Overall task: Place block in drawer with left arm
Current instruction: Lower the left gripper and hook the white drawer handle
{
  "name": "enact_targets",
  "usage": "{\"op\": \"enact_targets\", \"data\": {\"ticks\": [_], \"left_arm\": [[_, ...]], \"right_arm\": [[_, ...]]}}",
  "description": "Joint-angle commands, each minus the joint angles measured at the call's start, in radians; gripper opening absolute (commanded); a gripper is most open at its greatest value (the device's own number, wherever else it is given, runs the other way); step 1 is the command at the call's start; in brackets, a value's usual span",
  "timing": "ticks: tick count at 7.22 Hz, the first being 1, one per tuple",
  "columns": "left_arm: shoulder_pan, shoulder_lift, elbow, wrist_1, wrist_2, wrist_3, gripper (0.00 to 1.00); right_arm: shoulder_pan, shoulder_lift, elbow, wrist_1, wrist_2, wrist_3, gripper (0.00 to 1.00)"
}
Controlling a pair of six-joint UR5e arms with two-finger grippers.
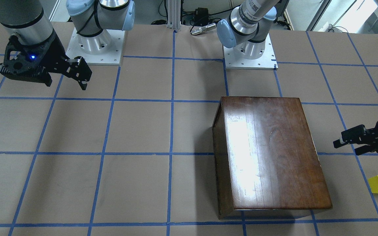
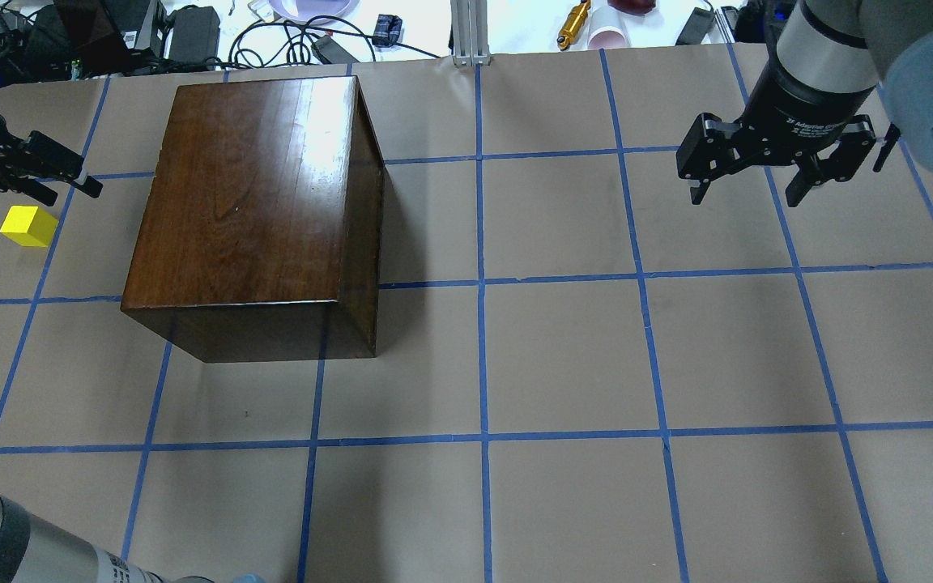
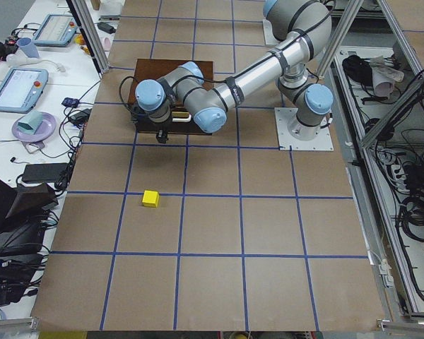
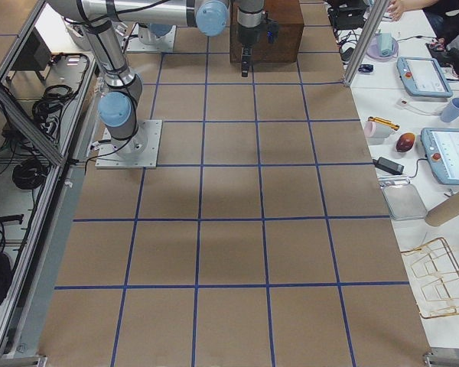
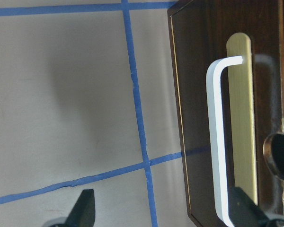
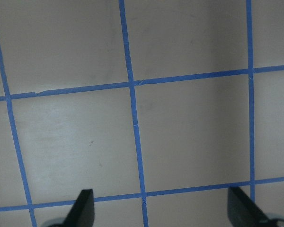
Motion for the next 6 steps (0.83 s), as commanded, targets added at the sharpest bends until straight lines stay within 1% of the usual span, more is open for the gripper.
{"op": "enact_targets", "data": {"ticks": [1,3,4,6], "left_arm": [[-0.009,-0.036,-0.003,0.003,-0.025,-0.007,1.00],[-0.026,-0.050,-0.003,0.003,-0.068,-0.036,1.00],[-0.050,-0.053,-0.003,0.009,-0.068,-0.041,1.00],[-0.054,-0.073,-0.015,0.040,-0.065,-0.027,1.00]], "right_arm": [[0.000,0.000,0.000,0.000,0.000,0.000,1.00],[0.000,0.000,0.001,0.000,0.000,0.000,1.00],[0.000,0.000,0.000,0.000,0.000,0.000,1.00],[0.000,0.000,0.000,0.000,0.000,0.000,1.00]]}}
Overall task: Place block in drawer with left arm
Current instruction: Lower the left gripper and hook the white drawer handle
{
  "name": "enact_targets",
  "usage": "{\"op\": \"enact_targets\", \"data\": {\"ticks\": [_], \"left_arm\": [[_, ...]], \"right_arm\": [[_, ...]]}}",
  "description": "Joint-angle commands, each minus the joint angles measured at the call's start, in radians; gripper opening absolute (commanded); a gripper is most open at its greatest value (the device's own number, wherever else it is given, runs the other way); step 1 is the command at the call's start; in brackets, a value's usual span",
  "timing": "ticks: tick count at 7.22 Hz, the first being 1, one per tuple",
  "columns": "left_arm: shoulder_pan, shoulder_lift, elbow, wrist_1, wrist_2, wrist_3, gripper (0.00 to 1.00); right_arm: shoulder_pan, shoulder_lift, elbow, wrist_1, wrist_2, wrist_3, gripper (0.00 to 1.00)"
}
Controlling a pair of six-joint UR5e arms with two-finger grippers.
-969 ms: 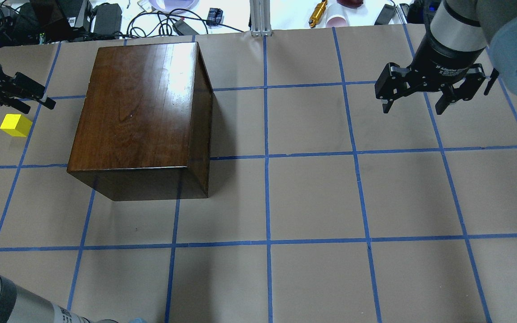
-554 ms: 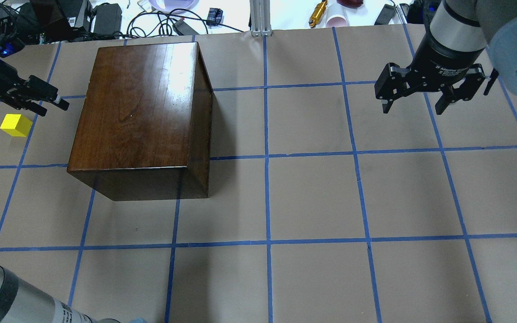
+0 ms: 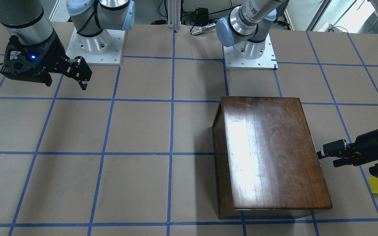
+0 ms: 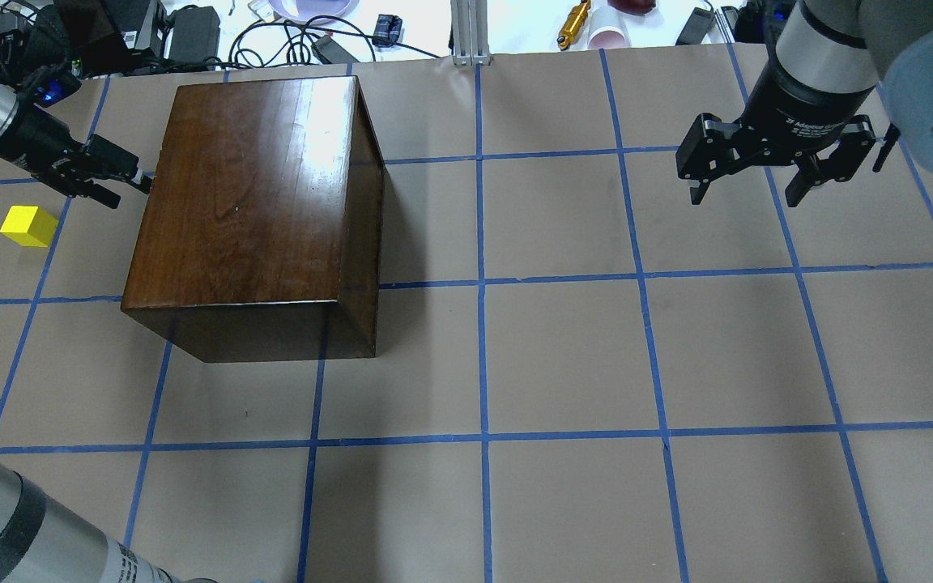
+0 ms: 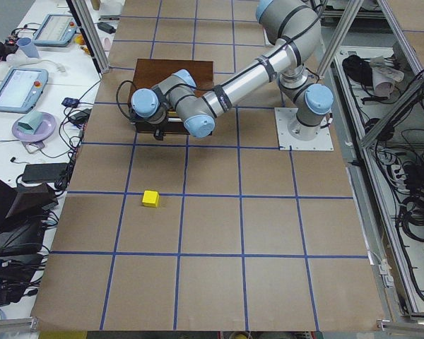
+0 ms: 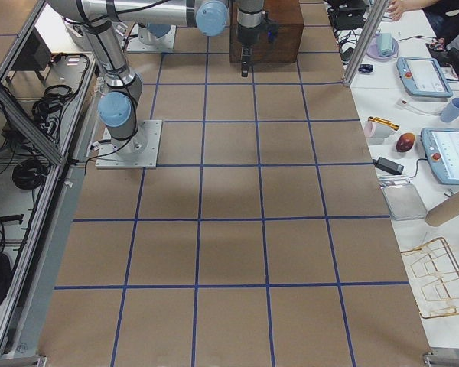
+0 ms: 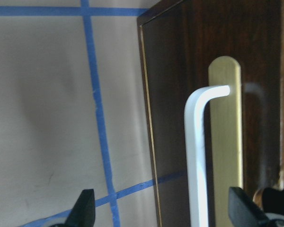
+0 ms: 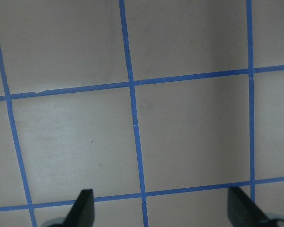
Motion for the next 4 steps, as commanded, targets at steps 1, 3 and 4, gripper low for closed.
{"op": "enact_targets", "data": {"ticks": [1,3,4], "left_arm": [[-0.005,-0.017,-0.007,0.022,0.003,0.004,1.00],[-0.005,-0.029,-0.007,0.022,0.004,0.002,1.00],[-0.005,-0.032,-0.007,0.021,0.013,0.001,1.00]], "right_arm": [[-0.002,0.000,0.000,0.000,0.000,0.000,1.00],[0.000,0.000,0.000,0.000,0.000,0.000,1.00],[0.000,0.000,0.000,0.000,0.000,0.000,1.00]]}}
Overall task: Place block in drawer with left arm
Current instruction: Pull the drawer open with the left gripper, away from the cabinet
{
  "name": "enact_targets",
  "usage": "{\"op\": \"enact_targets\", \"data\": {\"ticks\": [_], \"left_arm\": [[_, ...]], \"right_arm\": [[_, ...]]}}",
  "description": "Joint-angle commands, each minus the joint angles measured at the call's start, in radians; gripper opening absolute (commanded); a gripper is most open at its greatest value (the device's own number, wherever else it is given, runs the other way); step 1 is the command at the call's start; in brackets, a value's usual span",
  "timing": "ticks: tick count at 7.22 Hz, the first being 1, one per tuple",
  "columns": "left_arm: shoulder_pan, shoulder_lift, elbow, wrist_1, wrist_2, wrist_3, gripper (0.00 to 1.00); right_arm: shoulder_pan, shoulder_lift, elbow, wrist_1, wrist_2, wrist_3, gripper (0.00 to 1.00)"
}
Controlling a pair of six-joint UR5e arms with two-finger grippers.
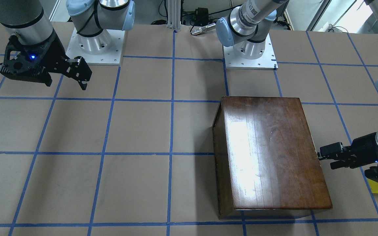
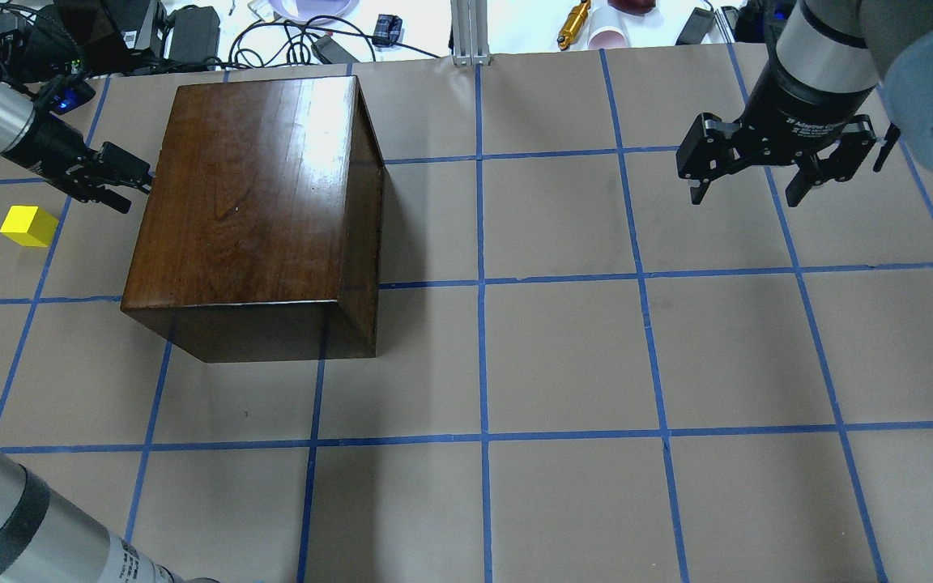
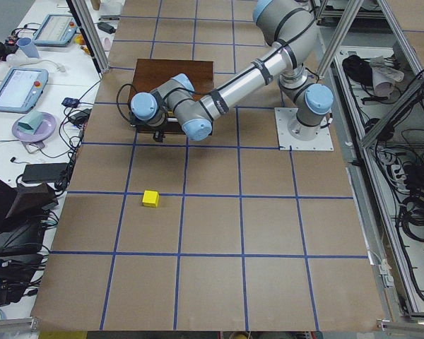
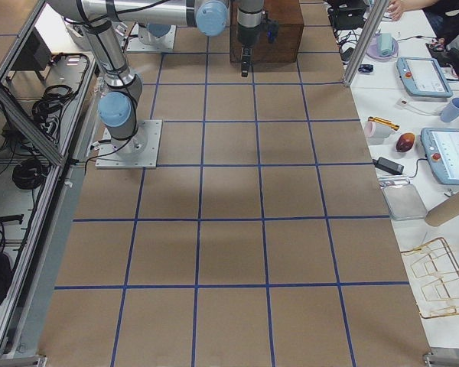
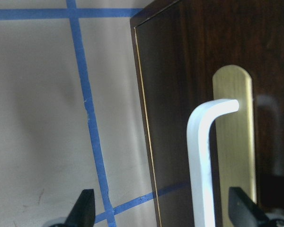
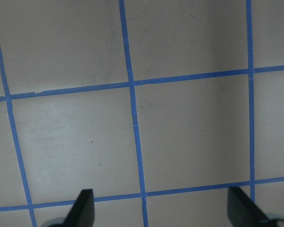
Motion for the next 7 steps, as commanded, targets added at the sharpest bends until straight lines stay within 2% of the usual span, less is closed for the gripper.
{"op": "enact_targets", "data": {"ticks": [1,7], "left_arm": [[0.001,-0.008,0.000,-0.004,0.011,-0.003,1.00],[0.001,-0.009,0.014,0.025,0.119,0.005,1.00]], "right_arm": [[0.000,0.000,0.000,0.000,0.000,0.000,1.00],[0.000,0.000,0.000,0.000,0.000,0.000,1.00]]}}
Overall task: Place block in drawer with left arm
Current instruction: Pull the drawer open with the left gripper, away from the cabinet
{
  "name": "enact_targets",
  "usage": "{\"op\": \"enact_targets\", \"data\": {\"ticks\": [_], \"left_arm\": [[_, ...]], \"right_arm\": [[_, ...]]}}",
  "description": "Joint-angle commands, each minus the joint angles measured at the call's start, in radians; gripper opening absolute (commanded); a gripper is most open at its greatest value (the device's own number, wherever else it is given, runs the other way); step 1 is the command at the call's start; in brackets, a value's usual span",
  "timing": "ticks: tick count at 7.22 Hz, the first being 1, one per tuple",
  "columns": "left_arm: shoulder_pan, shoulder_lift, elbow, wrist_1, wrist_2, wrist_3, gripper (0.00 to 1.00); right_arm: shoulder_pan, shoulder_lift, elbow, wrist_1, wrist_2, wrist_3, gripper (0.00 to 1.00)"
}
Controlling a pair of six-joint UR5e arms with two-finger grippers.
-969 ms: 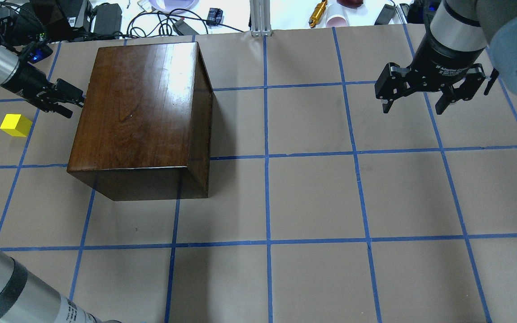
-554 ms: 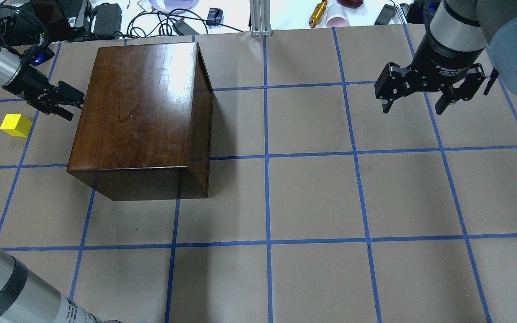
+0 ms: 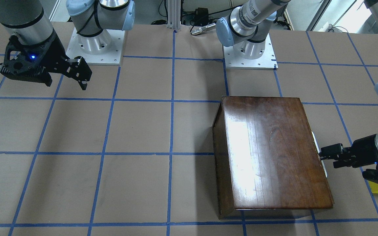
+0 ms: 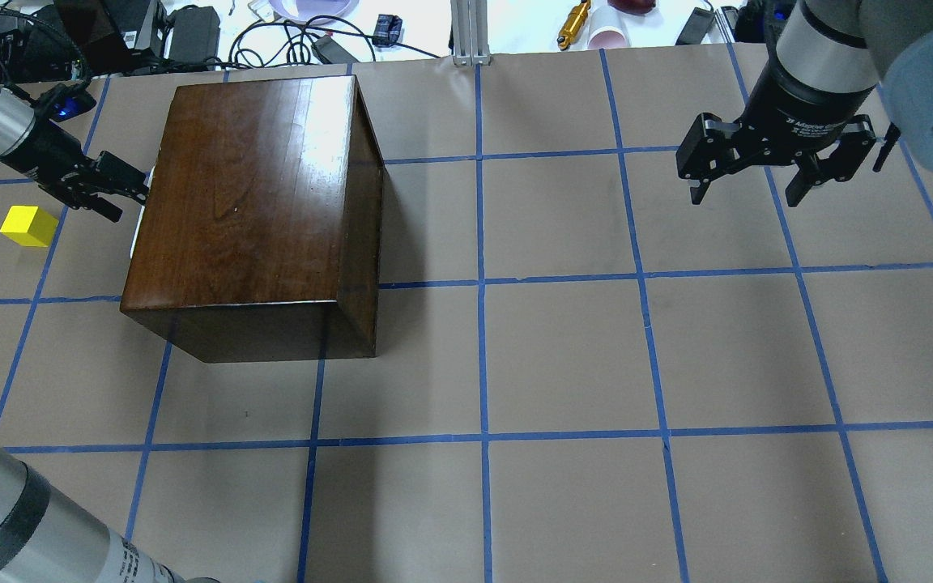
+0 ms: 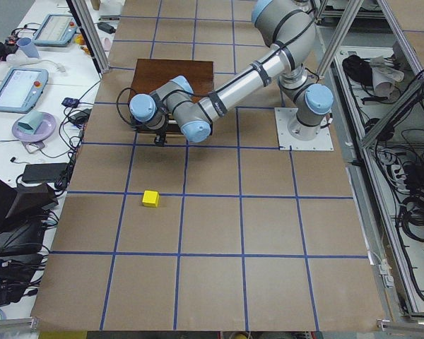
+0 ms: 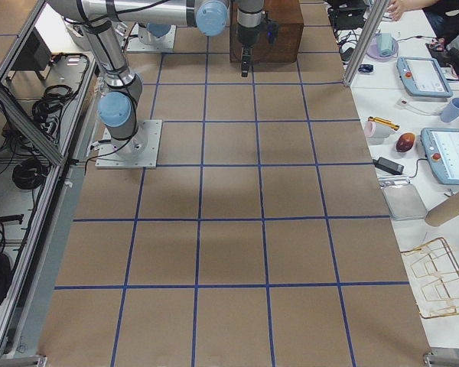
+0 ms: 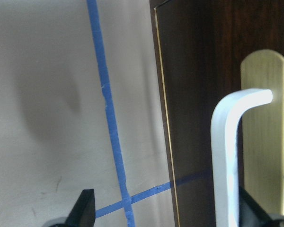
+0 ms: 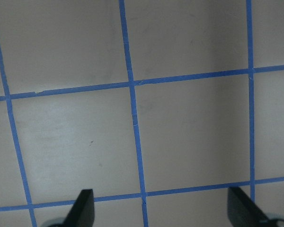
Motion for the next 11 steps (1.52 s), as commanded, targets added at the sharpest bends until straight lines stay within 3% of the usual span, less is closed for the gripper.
{"op": "enact_targets", "data": {"ticks": [1,11], "left_arm": [[0.000,-0.002,0.015,0.021,0.036,0.022,1.00],[0.014,-0.048,0.103,0.024,0.120,0.116,1.00]], "right_arm": [[0.000,0.000,0.000,0.000,0.000,0.000,1.00],[0.000,0.000,0.000,0.000,0.000,0.000,1.00]]}}
